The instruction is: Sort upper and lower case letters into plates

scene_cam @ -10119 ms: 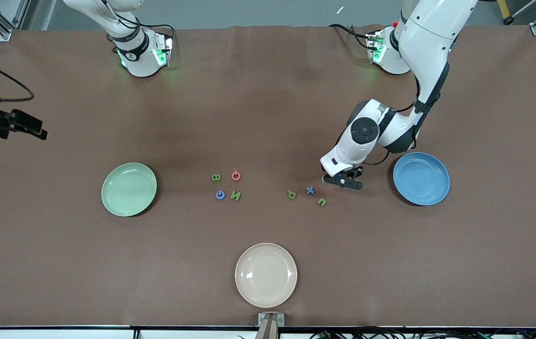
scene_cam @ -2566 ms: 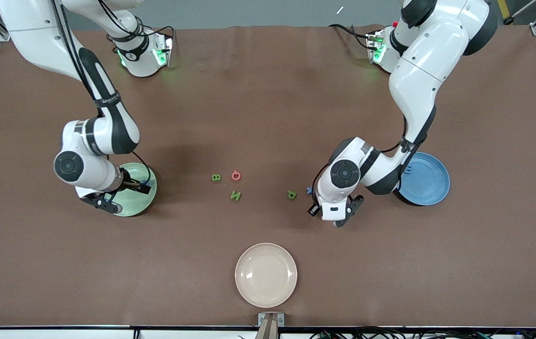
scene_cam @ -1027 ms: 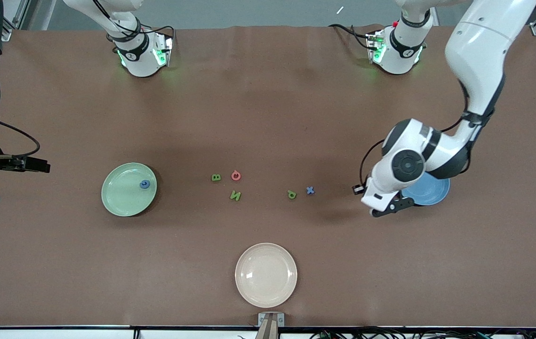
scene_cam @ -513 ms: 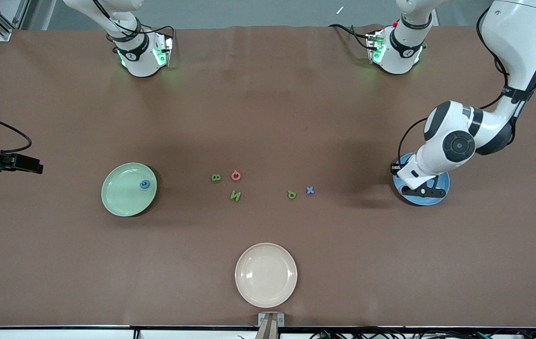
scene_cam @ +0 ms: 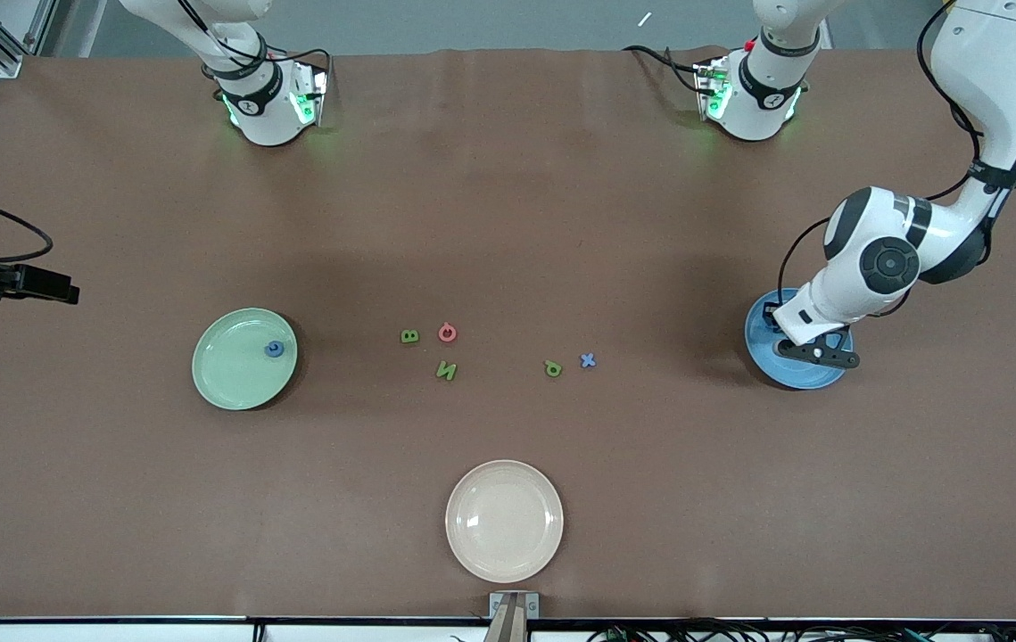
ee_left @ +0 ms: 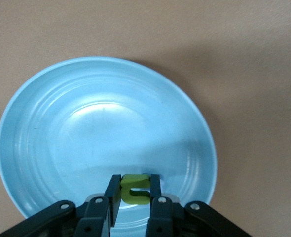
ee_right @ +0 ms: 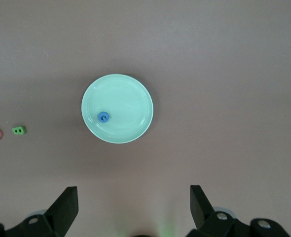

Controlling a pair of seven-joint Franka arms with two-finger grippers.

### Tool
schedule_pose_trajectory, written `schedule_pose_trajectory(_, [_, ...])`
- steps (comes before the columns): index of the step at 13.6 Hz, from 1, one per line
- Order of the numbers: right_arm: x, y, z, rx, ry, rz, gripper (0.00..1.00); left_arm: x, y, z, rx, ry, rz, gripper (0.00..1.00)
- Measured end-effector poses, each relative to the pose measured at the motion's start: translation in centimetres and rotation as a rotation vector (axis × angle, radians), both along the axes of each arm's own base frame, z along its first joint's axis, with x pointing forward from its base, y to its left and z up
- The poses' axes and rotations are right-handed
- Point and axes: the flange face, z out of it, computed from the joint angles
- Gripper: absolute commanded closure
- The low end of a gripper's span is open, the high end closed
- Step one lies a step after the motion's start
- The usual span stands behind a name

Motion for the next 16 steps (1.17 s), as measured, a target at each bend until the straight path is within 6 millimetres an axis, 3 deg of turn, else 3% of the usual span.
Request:
schedule_pose_trajectory(8, [-4.5,-0.2,1.1,-0.018,-0.054,-0.011,0.00,-0.4,1.8,-2.4,0.009,0.015,-0.040,0.84])
schedule_pose_trajectory(9, [-4.8,-0.1,1.7,-0.016,-0.063,-0.009,0.00,-0.4,1.8,-2.5,0.008,0.017,-0.041,0.76])
schedule_pose_trajectory(11, [-5.5,0.2,3.0,-0.012,-0.086,-0.001,0.00,-0.5,1.8,-2.6,0.008,0.017,-0.044,0.24])
schedule_pose_trajectory(12, [-5.9,0.5,3.6,-0.010,-0.097,0.005,0.00,-0.4,1.8,-2.5,0.008,0.016,-0.050,0.10])
schedule_pose_trajectory(13, [-6.2,0.7,4.0,-0.008,-0.104,0.009,0.00,-0.4,1.8,-2.5,0.007,0.015,-0.061,0.01])
schedule_pose_trajectory(16, [-7.3,0.5,4.6,-0.003,-0.110,0.008,0.00,0.3,2.0,-1.6,0.007,0.000,-0.126,0.01])
